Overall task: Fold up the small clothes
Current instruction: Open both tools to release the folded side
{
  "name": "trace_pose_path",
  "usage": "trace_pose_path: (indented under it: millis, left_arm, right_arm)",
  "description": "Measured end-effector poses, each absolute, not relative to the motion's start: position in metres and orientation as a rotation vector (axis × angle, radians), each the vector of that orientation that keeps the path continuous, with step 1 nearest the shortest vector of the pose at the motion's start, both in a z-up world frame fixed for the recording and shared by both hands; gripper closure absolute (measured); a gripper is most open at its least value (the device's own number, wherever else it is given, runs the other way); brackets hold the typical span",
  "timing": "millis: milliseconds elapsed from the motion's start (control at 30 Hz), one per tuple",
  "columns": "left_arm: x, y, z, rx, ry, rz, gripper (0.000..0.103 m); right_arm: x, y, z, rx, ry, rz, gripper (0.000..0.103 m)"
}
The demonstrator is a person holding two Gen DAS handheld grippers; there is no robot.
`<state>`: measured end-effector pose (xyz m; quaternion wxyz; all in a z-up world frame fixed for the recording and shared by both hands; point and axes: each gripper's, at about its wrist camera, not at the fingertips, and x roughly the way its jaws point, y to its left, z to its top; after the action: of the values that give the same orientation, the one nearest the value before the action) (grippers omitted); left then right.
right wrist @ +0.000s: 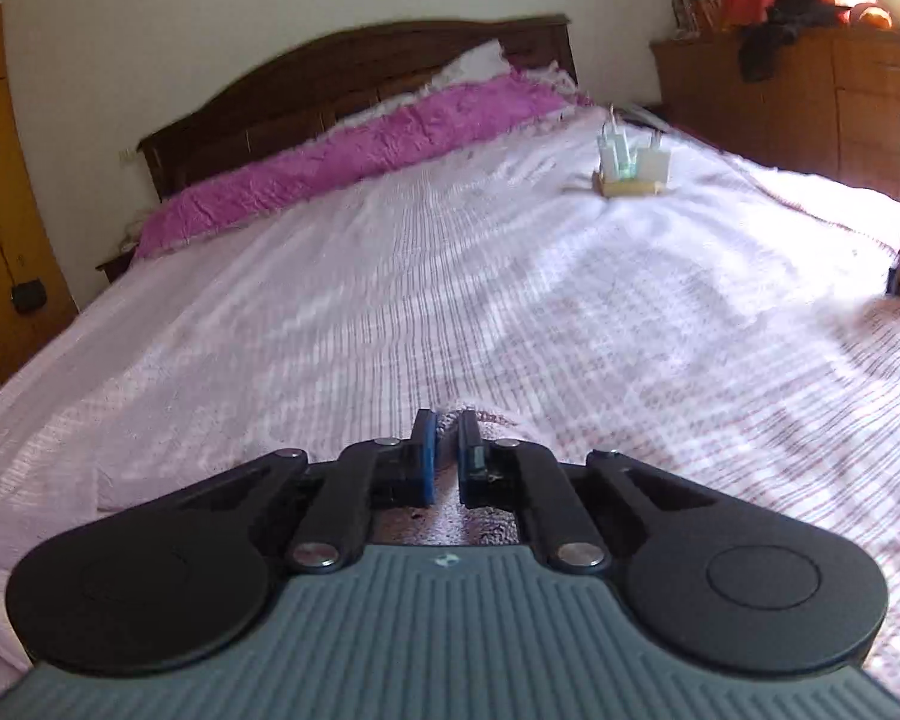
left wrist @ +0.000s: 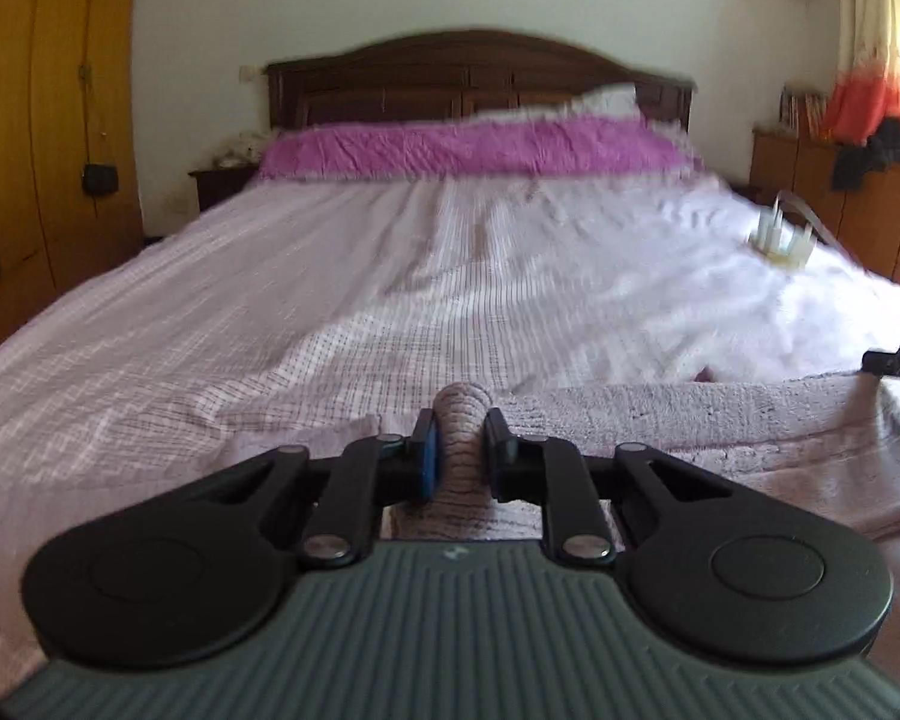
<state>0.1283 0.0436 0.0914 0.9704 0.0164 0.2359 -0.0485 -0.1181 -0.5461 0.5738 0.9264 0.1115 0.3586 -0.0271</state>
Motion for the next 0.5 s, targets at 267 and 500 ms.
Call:
trace_pose_path:
  millis: [267,500]
  left_arm:
    - [0.155,0.056,0.062,0.067,0.603,0.013,0.062]
    - [0.139,0.080,0.059,-0.032,0.639,-0.004,0.060]
  right_arm:
    - [-0.112,-0.546,0.548,0.227,0.815,-0.053,0.081]
    - [-0.140,-0.551,0.580,0.267,0.790,0.000,0.050]
